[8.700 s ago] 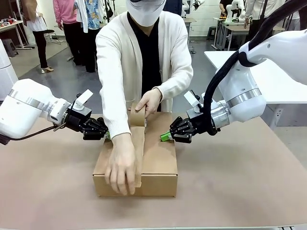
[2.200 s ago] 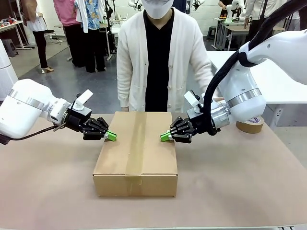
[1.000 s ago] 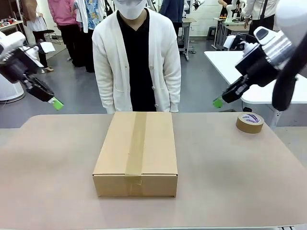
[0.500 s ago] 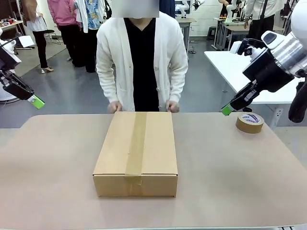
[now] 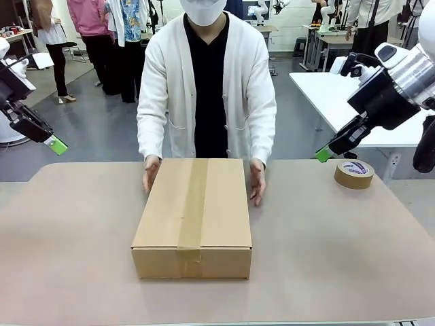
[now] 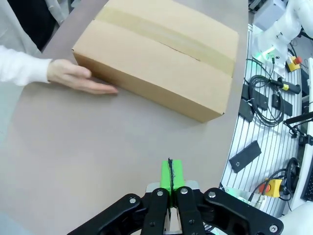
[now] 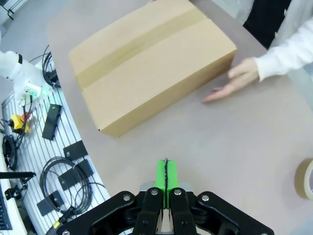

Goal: Wrap the clocks to prevent damage.
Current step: After the human seals the box with tape, release both hands from the side flaps of the Package Box.

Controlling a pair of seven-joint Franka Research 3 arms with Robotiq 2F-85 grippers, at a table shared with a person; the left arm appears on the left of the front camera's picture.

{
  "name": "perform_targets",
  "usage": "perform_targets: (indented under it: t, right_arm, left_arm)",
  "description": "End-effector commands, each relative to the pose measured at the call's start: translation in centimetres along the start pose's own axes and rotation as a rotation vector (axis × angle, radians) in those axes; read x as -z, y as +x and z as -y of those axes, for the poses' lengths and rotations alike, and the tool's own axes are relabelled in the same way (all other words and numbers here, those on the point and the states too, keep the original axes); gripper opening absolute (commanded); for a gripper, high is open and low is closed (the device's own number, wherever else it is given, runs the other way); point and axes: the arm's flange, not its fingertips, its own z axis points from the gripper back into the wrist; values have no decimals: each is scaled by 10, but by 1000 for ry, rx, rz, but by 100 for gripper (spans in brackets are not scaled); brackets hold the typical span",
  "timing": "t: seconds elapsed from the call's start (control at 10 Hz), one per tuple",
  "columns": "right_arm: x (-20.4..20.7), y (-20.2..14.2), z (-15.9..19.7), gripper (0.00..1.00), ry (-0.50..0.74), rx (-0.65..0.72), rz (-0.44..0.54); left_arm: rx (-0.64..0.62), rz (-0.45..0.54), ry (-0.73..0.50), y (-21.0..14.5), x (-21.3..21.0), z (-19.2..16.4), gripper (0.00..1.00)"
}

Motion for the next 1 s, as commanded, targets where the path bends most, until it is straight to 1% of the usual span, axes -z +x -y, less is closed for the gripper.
perform_targets:
  t: [0.0,0.5,0.6,0.7,0.8,0.9]
  right_arm:
    - [2,1,-1,1,-17,16,-11]
    - [2,1,-1,1,-17,16,-11]
    - [1,1,-1,1,1,-5,0]
    - [-17,-5,-9,58,-59,-1,32]
    - [-29,-10,-10,60,-61,17,30]
    - [-36,-14,-9,100,-65,36,25]
  left_arm:
    - [-7,-4,12,2,-1,-2,0]
    - [-7,-4,12,2,-1,-2,0]
    - [0,1,0,0,0,0,2]
    - [-32,21,29,0,-7,3,60]
    - [-47,9,52,-3,-14,9,62]
    - [-56,-3,57,-5,-18,11,100]
